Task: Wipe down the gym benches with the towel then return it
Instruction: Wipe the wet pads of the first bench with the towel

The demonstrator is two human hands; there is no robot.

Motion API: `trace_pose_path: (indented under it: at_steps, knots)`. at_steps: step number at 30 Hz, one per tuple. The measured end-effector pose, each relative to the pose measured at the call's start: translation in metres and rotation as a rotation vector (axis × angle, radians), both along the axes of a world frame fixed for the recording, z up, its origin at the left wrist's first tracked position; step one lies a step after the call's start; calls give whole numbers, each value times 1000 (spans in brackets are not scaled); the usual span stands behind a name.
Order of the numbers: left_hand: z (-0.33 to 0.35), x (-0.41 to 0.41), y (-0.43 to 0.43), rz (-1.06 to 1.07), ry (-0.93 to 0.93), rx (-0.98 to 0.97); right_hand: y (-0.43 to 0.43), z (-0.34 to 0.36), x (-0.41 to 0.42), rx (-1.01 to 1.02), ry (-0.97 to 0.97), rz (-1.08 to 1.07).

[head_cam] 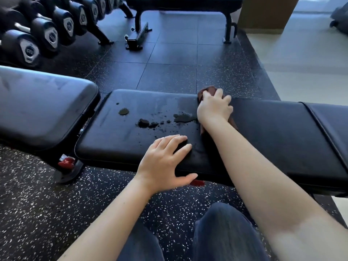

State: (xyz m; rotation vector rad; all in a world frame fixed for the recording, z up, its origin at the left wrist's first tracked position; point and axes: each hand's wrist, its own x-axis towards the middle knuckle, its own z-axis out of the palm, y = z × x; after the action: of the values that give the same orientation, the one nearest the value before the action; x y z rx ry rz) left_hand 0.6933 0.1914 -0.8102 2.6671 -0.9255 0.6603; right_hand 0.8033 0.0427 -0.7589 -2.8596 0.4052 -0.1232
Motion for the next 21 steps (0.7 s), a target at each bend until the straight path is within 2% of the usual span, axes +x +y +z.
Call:
trace_pose_path:
  at_steps: [2, 6, 9, 11, 14, 17, 21]
  knots:
    - [1, 0, 0, 9, 14, -5, 5, 0, -1, -17, 1, 0]
    - [2, -1, 0, 21, 37, 24, 3, -17, -66, -73, -66, 99]
    - [7, -4, 0, 27, 68, 40, -9, -7, -81, -21, 36, 190]
    - [11, -5, 1, -4, 95, 26, -17, -2, -82, -84, 72, 284]
    - [15, -8, 14, -40, 88, 43, -18, -11, -92, -109, -4, 368]
    - [21, -6, 42, 21, 40, 122, -12, -17, -76, -65, -47, 336]
    - [19, 0, 72, 118, 59, 175, 7, -11, -14, 6, -47, 327]
